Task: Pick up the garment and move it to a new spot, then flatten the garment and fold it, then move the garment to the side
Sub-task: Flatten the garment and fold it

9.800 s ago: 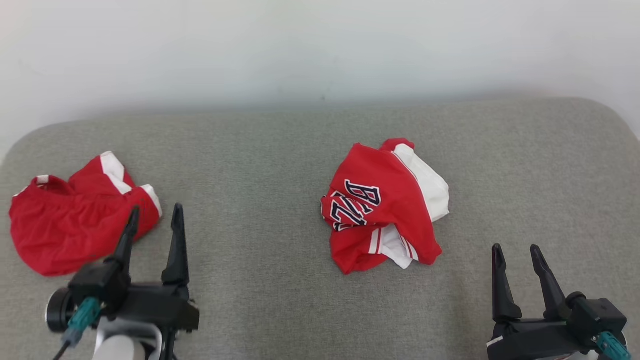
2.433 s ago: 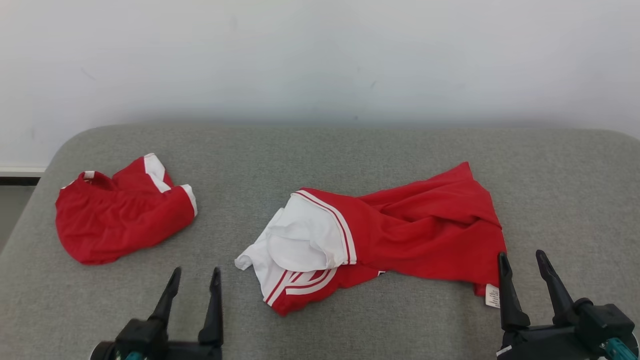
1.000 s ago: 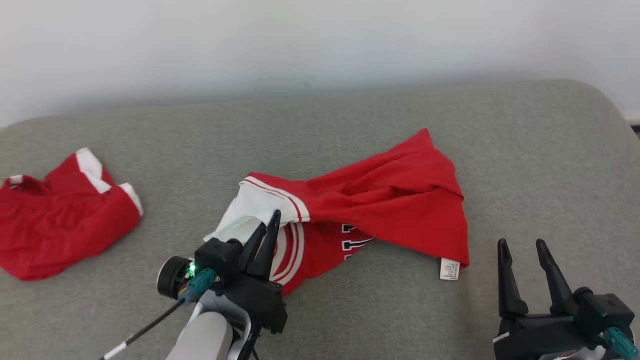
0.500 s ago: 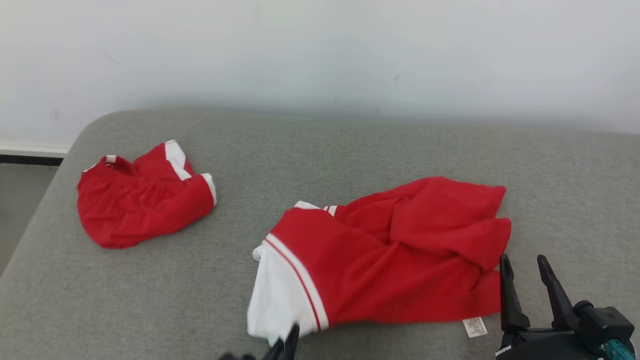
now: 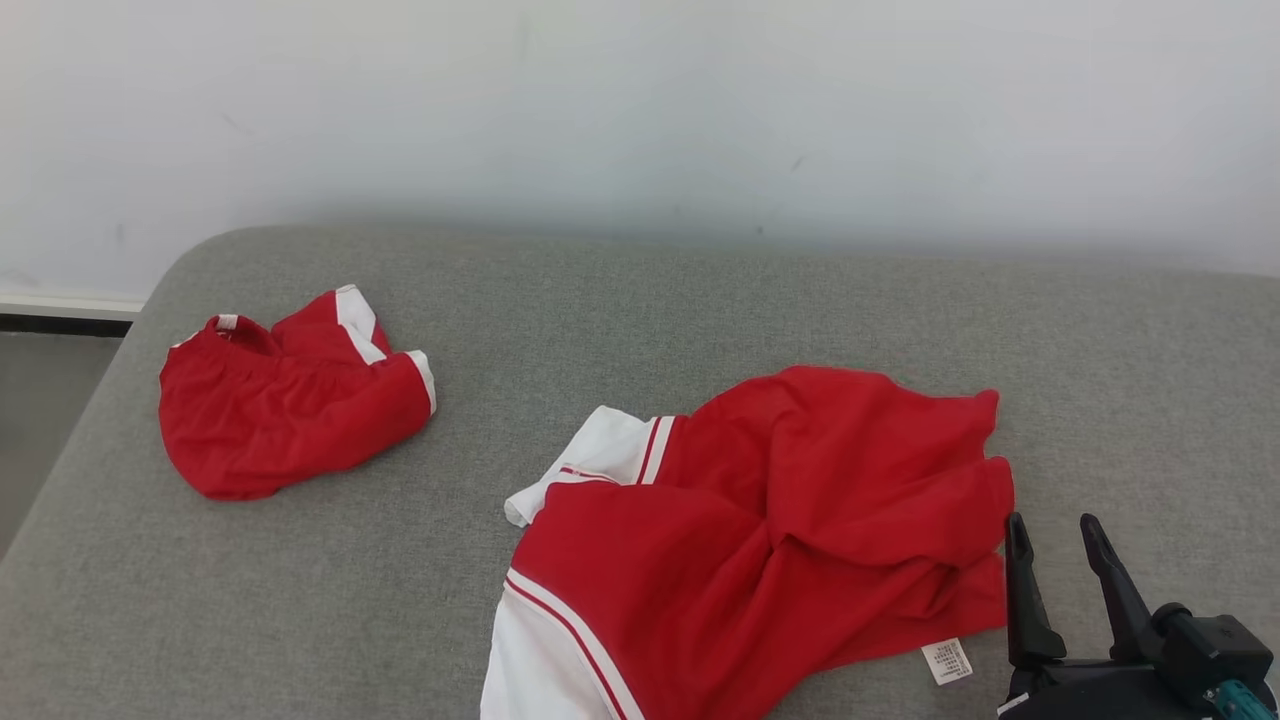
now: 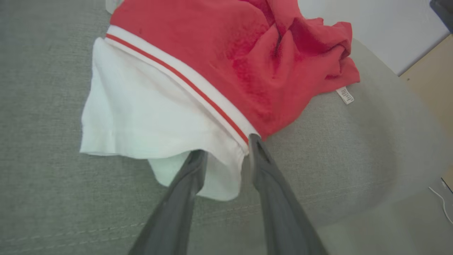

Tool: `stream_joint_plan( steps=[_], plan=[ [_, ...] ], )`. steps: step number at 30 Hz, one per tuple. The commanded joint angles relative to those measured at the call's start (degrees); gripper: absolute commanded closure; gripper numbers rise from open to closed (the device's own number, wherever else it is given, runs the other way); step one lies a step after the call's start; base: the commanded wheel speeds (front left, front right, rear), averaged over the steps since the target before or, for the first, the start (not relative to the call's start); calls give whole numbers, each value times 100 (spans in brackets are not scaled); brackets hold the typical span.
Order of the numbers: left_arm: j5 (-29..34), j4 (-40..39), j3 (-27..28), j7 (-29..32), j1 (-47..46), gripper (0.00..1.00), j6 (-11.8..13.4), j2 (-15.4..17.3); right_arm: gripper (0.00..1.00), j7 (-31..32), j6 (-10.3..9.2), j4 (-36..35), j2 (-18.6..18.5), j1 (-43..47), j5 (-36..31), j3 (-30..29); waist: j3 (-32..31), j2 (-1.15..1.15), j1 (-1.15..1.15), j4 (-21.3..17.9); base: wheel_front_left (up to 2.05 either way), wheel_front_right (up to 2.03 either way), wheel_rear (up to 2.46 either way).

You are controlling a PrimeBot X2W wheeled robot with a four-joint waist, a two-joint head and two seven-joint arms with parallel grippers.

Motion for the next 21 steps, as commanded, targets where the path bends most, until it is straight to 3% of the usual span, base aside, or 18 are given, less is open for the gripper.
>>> stream_joint_plan(
  steps=[1, 14, 21],
  plan=[
    [-1, -45, 44, -66, -126, 0, 1, -14, 0, -5, -15, -9, 1, 47, -1, -23, -13, 0, 0, -31, 0, 0, 0],
    [122, -661, 846, -357, -1193, 0, 216, 656, 0, -5, -15, -18, 73, -16, 14, -87, 71, 0, 0, -349, 0, 0, 0],
    [185, -605, 1048, -67, -2279, 0, 54, 1054, 0, -5, -15, -7, 55, -191, 10, -12, 288, 0, 0, -651, 0, 0, 0]
  ],
)
